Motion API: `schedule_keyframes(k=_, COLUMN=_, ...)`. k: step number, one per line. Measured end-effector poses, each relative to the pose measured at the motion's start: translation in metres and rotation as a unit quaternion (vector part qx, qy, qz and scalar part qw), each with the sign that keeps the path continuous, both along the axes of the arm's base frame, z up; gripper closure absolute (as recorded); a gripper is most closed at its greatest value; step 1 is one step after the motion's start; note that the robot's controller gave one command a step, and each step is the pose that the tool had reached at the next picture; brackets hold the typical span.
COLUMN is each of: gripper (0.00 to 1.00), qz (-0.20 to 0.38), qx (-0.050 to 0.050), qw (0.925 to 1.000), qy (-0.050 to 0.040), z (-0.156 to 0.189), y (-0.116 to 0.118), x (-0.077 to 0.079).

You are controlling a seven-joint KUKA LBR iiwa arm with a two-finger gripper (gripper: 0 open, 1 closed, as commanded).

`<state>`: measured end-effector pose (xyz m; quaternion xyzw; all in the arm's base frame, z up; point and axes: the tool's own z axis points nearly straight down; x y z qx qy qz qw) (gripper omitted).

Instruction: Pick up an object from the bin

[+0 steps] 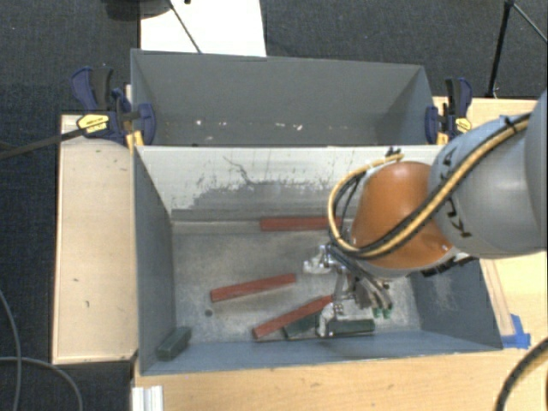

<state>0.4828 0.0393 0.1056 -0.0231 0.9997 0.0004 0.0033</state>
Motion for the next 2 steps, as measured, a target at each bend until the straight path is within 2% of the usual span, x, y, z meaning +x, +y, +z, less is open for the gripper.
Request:
schedule_keyframes(k=1, gripper=0.00, qz=0.060, qx=-0.001, qw=0.9982, qy=0.0039, z=0.008, y=0.006, x=-0.003)
schedule_keyframes(k=2, gripper=0.00, qz=-0.064, qx=0.000, qw=0.9980, qy=0.0014, z=-0.001, y=0.044, x=0.012)
